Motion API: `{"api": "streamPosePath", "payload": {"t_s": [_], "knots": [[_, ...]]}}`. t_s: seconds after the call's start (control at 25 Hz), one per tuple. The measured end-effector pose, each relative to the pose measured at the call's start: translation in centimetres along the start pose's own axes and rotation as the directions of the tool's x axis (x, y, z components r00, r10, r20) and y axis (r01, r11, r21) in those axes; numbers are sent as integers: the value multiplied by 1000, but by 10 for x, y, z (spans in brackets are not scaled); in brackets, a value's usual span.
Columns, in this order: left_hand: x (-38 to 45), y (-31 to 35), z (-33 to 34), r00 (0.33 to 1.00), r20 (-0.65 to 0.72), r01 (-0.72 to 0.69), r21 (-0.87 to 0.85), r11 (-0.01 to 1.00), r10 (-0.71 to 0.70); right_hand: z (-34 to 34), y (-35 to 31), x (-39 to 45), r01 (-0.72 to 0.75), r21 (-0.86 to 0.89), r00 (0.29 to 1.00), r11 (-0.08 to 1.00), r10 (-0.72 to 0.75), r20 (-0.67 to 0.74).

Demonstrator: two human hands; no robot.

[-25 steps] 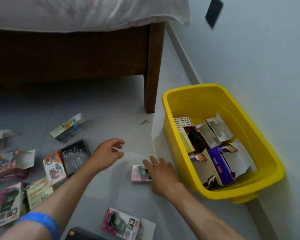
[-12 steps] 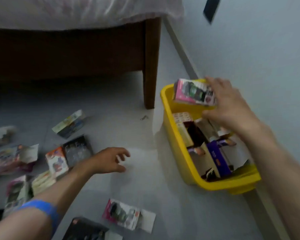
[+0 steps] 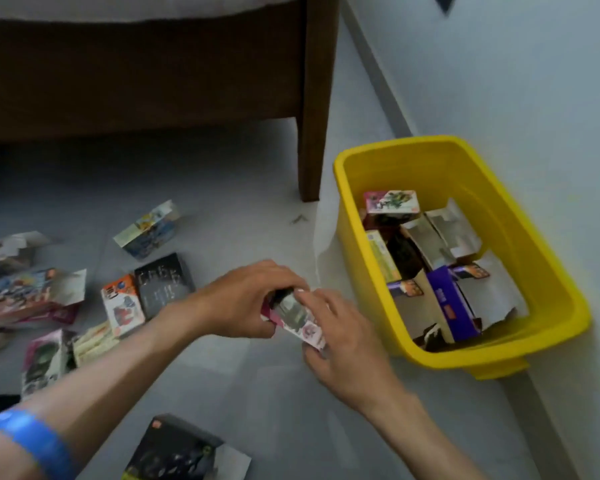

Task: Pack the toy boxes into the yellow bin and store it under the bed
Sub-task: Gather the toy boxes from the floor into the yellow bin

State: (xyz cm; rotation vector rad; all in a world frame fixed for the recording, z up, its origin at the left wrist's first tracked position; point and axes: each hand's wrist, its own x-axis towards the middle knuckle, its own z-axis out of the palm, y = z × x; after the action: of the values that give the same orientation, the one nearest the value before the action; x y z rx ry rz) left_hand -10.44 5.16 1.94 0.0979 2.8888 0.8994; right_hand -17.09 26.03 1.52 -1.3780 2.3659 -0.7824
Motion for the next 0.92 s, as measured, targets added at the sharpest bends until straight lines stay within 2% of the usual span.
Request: {"api": "streamPosePath", "payload": {"t_s": [0.08,0.12,0.2,0.28,0.36,0.48,0.56,0.64,0.68,0.76,0.8,0.92], "knots": [[21,15,-41,987,-160,-49,-139,989,26,-53,2,17,61,108,970,992,-33,-240],[26,18,-54,965,-260,-31,-219,975,-28,-82,5,25,82,121,950,989,-41,-310],[33,16,-67,890,-425,13,-336,942,-164,-138,18,43,48,84,913,995,-10,-408],[32,3,-59,858,-444,98,-351,931,-258,-177,48,68,-61,-12,898,998,50,-437],[21,-16,-38,907,-293,220,-283,934,-302,-194,82,98,-195,-150,925,969,131,-356],[-15,-49,-2,931,-9,361,-104,927,-364,-185,120,126,-236,-261,964,936,192,-182],[-40,-62,17,891,210,413,-8,911,-402,-173,134,128,-308,-376,947,874,242,-212],[-76,-64,35,784,468,414,93,905,-407,-152,123,124,-340,-385,916,858,208,-344],[-92,-62,44,718,578,363,166,917,-388,-140,111,118,-286,-354,904,890,129,-407],[-133,-52,66,602,708,229,290,929,-369,-92,70,98,-80,-287,902,955,-54,-429],[-148,-49,77,595,719,176,319,931,-359,-64,46,85,32,-241,898,970,-133,-419],[-170,-51,92,654,669,128,361,924,-352,13,-17,43,291,-109,902,950,-311,-298]]}}
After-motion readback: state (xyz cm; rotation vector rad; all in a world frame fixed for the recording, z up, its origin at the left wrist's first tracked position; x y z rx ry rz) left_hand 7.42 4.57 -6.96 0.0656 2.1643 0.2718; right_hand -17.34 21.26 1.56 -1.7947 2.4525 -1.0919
